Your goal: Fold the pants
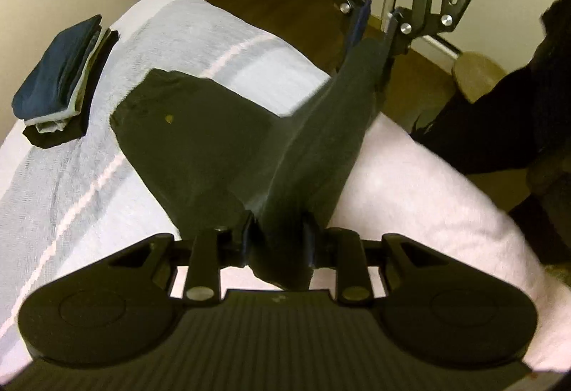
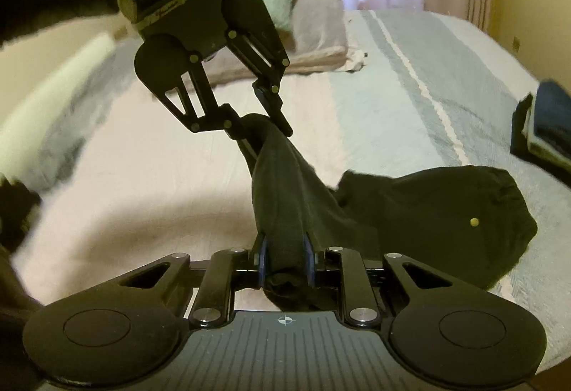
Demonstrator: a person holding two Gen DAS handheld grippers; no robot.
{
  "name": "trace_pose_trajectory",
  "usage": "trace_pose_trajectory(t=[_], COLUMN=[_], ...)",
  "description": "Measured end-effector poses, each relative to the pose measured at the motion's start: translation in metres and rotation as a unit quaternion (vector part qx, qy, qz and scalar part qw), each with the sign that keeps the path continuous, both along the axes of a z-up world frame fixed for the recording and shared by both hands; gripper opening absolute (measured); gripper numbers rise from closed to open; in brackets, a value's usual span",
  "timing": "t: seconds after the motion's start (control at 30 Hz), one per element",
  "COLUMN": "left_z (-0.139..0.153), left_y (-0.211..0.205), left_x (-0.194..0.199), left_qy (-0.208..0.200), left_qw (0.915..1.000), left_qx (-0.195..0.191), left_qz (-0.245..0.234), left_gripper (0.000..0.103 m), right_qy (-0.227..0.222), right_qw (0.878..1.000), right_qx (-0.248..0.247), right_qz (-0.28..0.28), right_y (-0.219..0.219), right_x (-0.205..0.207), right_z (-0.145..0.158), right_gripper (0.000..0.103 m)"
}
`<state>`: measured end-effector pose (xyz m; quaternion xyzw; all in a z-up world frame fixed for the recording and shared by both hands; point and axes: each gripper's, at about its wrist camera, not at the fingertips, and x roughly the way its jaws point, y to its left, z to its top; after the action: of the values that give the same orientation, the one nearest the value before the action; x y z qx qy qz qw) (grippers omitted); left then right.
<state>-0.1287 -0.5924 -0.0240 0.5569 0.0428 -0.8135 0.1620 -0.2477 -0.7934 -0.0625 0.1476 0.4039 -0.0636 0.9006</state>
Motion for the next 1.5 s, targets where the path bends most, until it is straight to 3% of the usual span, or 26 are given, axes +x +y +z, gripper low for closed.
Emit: trace_pose_trajectory(t=[0.13, 0.27, 0.5, 0.73, 0.8, 0.97, 1.03, 1.07, 1.1, 1.23, 1.3, 1.4, 1.5], left_z=[0.023, 0.022, -0.043, -0.134, -0.148, -0.180, -0.190, -0.191, -0.189, -0.163, -0.144, -0.111, -0.091], left_y=[-0.101, -0.202, -0.352, -0.425, -0.435, -0.453, -0.454, -0.454, -0.453, -0.442, -0.432, -0.405, -0.365], left_x=[-0.029, -0.054, -0.087, -0.101, -0.096, -0.081, -0.075, -0.072, -0.068, -0.049, -0.033, -0.005, 0.017], left_qy=[-0.002, 0.003, -0.009, -0.025, -0.015, 0.009, 0.015, 0.016, 0.022, 0.049, 0.063, 0.086, 0.109], left_qw=[0.9991, 0.9952, 0.9829, 0.9699, 0.9662, 0.9558, 0.9532, 0.9528, 0.9520, 0.9459, 0.9386, 0.9218, 0.8926], left_qx=[0.040, 0.094, 0.172, 0.218, 0.227, 0.244, 0.239, 0.230, 0.225, 0.204, 0.185, 0.153, 0.144], left_qz=[0.011, 0.029, 0.066, 0.106, 0.122, 0.165, 0.185, 0.198, 0.207, 0.247, 0.284, 0.345, 0.413], left_gripper=[0.024, 0.024, 0.024, 0.024, 0.024, 0.028, 0.037, 0.047, 0.047, 0.047, 0.040, 0.040, 0.040], right_qy=[-0.037, -0.058, -0.072, -0.065, -0.075, -0.079, -0.078, -0.074, -0.065, -0.045, -0.050, -0.058, -0.045], right_qw=[0.996, 0.984, 0.943, 0.914, 0.904, 0.893, 0.895, 0.898, 0.903, 0.938, 0.950, 0.967, 0.975], right_qx=[0.082, 0.165, 0.313, 0.375, 0.392, 0.399, 0.387, 0.377, 0.360, 0.248, 0.210, 0.180, 0.185], right_qz=[-0.014, -0.029, -0.089, -0.138, -0.152, -0.191, -0.207, -0.215, -0.225, -0.237, -0.226, -0.173, -0.110], right_y=[-0.107, -0.214, -0.380, -0.438, -0.448, -0.457, -0.457, -0.456, -0.454, -0.435, -0.424, -0.401, -0.389], right_x=[-0.025, -0.050, -0.076, -0.082, -0.087, -0.091, -0.094, -0.095, -0.098, -0.101, -0.098, -0.073, -0.034], right_z=[0.011, -0.004, -0.096, -0.185, -0.201, -0.233, -0.233, -0.229, -0.222, -0.172, -0.146, -0.121, -0.131], right_gripper=[0.017, 0.017, 0.017, 0.017, 0.017, 0.017, 0.020, 0.030, 0.039, 0.042, 0.042, 0.042, 0.042])
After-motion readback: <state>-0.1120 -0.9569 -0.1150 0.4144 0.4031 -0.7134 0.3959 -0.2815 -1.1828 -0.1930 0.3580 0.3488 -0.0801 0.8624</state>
